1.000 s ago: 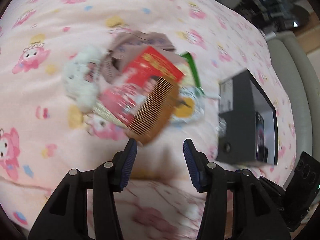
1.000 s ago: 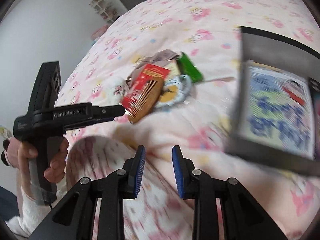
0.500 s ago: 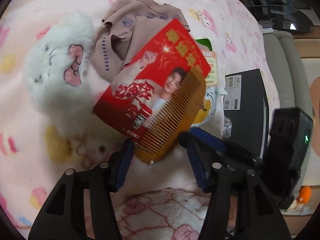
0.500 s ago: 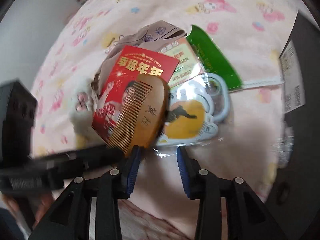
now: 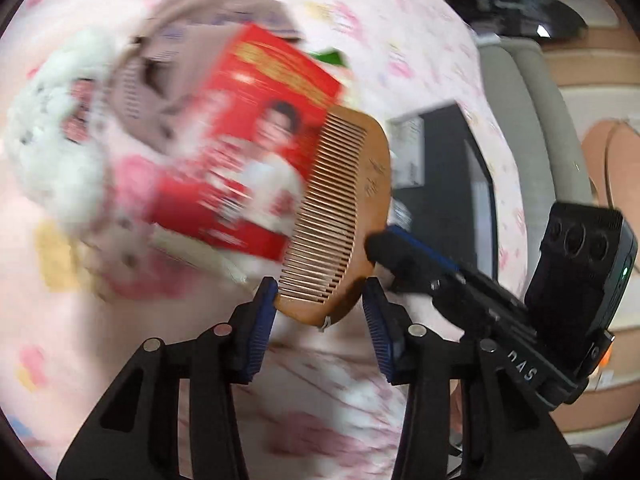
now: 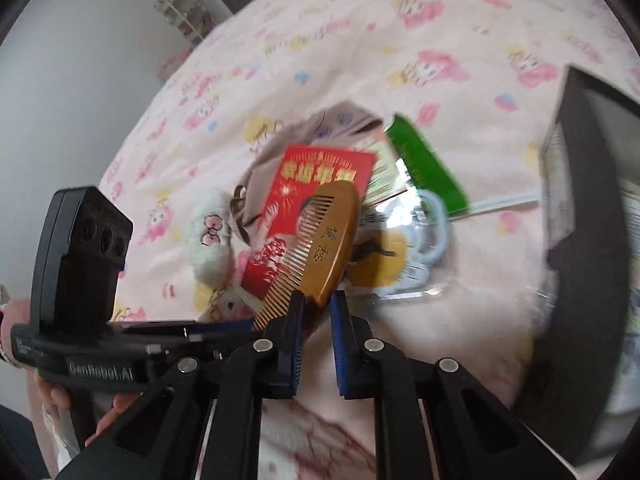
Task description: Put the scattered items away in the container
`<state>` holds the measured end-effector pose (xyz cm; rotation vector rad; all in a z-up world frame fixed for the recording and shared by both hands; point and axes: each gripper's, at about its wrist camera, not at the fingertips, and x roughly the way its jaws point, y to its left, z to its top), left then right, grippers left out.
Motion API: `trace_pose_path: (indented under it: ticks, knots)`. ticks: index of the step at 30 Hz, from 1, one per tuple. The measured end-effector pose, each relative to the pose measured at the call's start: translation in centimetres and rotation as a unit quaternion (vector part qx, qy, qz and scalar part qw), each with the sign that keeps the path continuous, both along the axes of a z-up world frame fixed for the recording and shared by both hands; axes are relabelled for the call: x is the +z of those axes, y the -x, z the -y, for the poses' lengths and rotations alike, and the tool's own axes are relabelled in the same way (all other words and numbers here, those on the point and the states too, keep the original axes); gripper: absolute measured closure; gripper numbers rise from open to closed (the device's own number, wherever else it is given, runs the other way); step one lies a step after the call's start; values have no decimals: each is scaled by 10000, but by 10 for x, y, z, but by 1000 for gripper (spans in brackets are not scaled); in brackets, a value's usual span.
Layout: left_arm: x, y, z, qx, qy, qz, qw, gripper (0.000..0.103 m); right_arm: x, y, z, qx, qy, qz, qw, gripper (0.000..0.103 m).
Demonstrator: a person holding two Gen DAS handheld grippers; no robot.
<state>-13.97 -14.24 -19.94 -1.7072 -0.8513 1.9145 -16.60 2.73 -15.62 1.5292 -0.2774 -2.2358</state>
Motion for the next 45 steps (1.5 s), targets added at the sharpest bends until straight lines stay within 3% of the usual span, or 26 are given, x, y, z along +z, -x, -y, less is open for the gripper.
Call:
trace_pose_path:
  ticks: [2, 4, 6, 9, 12, 15, 17, 21, 23, 25, 27, 29, 31, 33, 34, 40, 42, 45]
  knots:
    - [7, -9, -15, -99, 13, -80, 9999, 59, 10, -11, -14, -87, 23, -65, 9999, 93]
    - [22, -18, -28, -118, 385, -353, 9986, 59, 17, -26, -30, -47, 416, 70, 9991, 95]
    - [33, -23, -36, -163, 525, -483, 9973, 61, 23, -40, -38, -63, 557, 30, 9984, 95]
    - [49, -30, -58, -465, 424, -600, 9962, 67, 37, -63, -50, -121, 374, -266, 9989, 95]
    - [52, -31, -77, -608, 419, -560, 9957, 67, 37, -73, -67, -297, 447, -258, 9982, 95]
    - [58, -30, -83, -516, 647, -660, 9944, 67, 32, -81, -80, -388, 398, -191, 9983, 95]
    - [60, -30, -71, -201, 844, -682, 9939, 66, 28, -85, -84, -327, 391, -121, 9986, 95]
    - [40, -12, -51, 558, 1140, -307, 9914, 53, 16, -81, -81, -271, 497, 49, 9984, 95]
    - [22, 3, -42, 975, 1037, 121, 9897, 51, 5, -70, -72, -232, 639, 156, 9976, 94]
    - [17, 15, -43, 1163, 936, 120, 9887, 46, -9, -56, -64, -271, 767, 382, 9960, 94]
    - [15, 24, -46, 1255, 1257, -10, 9841, 43, -22, -42, -54, -351, 724, 544, 9953, 93]
    - [7, 27, -49, 1252, 1342, 54, 9830, 43, -30, -33, -44, -337, 503, 574, 9965, 92]
    - [1, 27, -48, 1266, 1395, 165, 9819, 41, -39, -24, -35, -296, 375, 634, 9968, 83]
    - [-5, 28, -45, 1302, 1387, 245, 9814, 37, -46, -16, -28, -264, 297, 723, 9966, 67]
    - [-7, 28, -44, 1326, 1368, 278, 9813, 37, -51, -10, -24, -246, 269, 783, 9963, 66]
    - [-19, 35, -55, 889, 1209, 493, 9874, 39, -71, 2, -14, -70, 356, 916, 9951, 71]
    - [-13, 30, -61, 738, 1380, 379, 9870, 43, -65, -3, -23, -146, 452, 813, 9956, 79]
    - [-4, 18, -67, 507, 1095, 233, 9924, 52, -47, -16, -39, -205, 418, 498, 9977, 83]
